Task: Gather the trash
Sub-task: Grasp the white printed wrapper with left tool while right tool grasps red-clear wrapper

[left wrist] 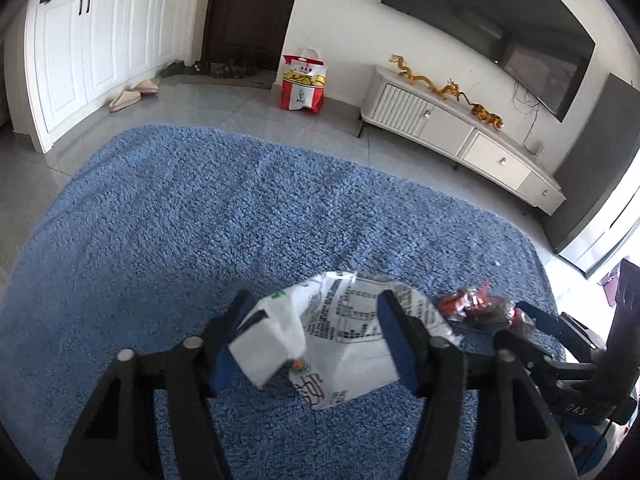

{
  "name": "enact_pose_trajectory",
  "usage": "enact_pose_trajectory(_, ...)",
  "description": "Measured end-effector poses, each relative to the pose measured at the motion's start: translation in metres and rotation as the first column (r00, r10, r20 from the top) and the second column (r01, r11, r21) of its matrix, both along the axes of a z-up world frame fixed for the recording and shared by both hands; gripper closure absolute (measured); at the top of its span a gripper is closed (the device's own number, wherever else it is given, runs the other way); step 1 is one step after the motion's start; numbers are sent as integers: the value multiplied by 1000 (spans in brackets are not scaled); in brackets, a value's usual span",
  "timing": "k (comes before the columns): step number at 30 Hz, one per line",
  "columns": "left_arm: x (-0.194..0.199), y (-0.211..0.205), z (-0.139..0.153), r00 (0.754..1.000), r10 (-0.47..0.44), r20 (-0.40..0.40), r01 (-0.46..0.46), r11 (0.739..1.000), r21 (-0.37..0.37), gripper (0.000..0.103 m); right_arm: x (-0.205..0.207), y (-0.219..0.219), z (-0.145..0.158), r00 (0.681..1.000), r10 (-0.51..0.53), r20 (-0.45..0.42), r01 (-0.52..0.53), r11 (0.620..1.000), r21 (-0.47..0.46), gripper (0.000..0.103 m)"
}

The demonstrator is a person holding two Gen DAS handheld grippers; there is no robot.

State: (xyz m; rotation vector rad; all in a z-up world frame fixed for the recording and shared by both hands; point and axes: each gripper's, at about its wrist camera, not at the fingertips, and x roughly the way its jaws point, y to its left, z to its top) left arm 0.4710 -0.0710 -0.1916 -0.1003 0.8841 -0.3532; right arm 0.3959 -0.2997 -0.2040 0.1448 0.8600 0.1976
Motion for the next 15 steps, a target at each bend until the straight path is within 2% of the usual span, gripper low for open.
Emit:
enact_pose_trajectory(2, -3, -1, 0, 1000, -1, 7, 1, 1000, 18, 60, -2, 3, 0, 1000, 9, -5, -9, 1000, -18, 51)
enact_pose_trajectory(4, -9, -3, 3, 1000, -2, 20, 1, 999, 44, 69, -4, 7, -1, 1000, 13, -15, -14, 1000, -27, 62)
enact_pose_trajectory(5, -11, -3, 3, 1000, -7, 16, 6, 999, 45, 77, -7, 8, -2, 1000, 16, -19, -17, 999, -31, 69)
enact_pose_trajectory(8, -20, -5, 4, 1000, -10, 16, 9, 998, 56, 83, -13, 12, -2, 1000, 18, -20, -18, 999, -37, 81)
enact_pose_trajectory(10, -25, -6, 4, 1000, -9, 19, 8, 998, 59, 85, -19, 14, -2, 1000, 16, -17, -16, 999, -31, 86)
enact_pose_trajectory(15, -46, -1, 8, 999, 8, 53, -12, 997, 75, 89, -31, 10, -4, 1000, 6, -10, -6, 1000, -12, 88)
